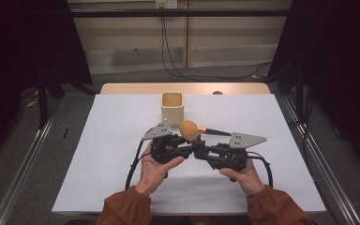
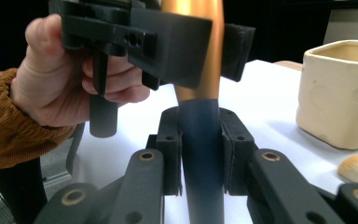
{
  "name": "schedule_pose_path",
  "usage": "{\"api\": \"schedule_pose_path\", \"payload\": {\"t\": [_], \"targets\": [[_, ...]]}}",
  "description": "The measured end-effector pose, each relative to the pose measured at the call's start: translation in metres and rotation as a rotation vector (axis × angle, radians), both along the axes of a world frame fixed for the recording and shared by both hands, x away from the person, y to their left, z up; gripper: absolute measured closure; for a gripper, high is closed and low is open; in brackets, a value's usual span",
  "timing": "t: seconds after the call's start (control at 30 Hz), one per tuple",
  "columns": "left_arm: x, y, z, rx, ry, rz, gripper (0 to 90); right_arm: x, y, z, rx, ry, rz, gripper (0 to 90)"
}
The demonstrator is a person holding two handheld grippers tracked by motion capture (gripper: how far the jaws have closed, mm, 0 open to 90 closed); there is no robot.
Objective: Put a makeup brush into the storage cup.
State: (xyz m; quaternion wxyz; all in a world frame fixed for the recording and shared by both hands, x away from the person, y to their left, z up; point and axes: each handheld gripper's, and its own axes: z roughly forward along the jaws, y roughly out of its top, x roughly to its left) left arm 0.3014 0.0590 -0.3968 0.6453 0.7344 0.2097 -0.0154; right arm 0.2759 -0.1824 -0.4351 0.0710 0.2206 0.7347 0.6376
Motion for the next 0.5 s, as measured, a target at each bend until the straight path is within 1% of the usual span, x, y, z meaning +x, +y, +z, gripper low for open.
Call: {"api": "schedule_pose_path", "payload": {"t": [0.17,0.33,0.43,0.5], "targets": [[0.0014,-0.0002,0.0007,0.001,0.011,0.003,66.2,0.0006,-0.0008,0.0006,0.006,0.004,-0.009,72.0],[0.0021,-0.0005,-0.0002,0.011,0.012,0.008,66.3,0.0013,0.0001,-0.0005,-0.005,0.011,-0.008,69.2],[0.0029,0.0005,-0.0001,0.010,0.015,0.013,66.3,0.0015,-0.0004,-0.0005,-0.008,0.016,-0.017,65.0],[0.0034,0.0015,0.0002,0.010,0.017,0.016,66.3,0.0018,-0.0010,-0.0007,-0.012,0.020,-0.023,60.7]]}}
